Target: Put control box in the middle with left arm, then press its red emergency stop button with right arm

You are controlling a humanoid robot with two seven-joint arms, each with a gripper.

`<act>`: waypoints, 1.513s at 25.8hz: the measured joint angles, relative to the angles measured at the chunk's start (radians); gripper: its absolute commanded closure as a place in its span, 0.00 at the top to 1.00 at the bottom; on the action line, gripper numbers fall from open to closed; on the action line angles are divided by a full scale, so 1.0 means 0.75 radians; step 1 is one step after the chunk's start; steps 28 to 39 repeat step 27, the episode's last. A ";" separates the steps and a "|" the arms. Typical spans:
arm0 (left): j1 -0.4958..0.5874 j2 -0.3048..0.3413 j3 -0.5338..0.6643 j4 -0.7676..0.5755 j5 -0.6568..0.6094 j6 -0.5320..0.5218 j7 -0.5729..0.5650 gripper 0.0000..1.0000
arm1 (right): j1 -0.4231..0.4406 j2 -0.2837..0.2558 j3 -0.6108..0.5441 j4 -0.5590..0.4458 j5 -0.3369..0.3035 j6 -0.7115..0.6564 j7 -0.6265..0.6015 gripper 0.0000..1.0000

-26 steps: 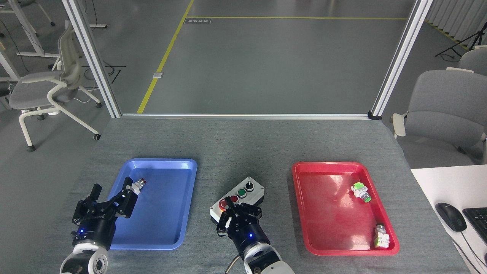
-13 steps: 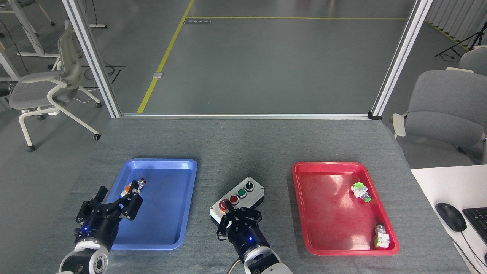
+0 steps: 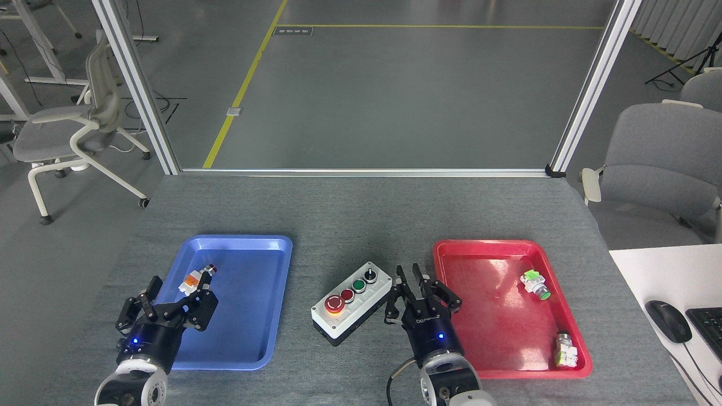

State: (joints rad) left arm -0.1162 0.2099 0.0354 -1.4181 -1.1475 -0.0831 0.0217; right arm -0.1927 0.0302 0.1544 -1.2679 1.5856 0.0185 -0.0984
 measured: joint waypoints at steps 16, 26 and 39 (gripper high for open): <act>0.049 -0.162 -0.006 0.037 -0.007 -0.003 0.053 0.99 | 0.168 -0.223 -0.322 -0.158 -0.066 0.003 0.025 0.98; 0.049 -0.165 -0.005 0.040 0.000 -0.006 0.053 0.99 | 0.252 -0.220 -0.327 -0.242 -0.080 0.005 0.005 0.98; 0.049 -0.165 -0.005 0.040 0.000 -0.006 0.053 0.99 | 0.256 -0.218 -0.327 -0.246 -0.082 0.005 0.005 0.98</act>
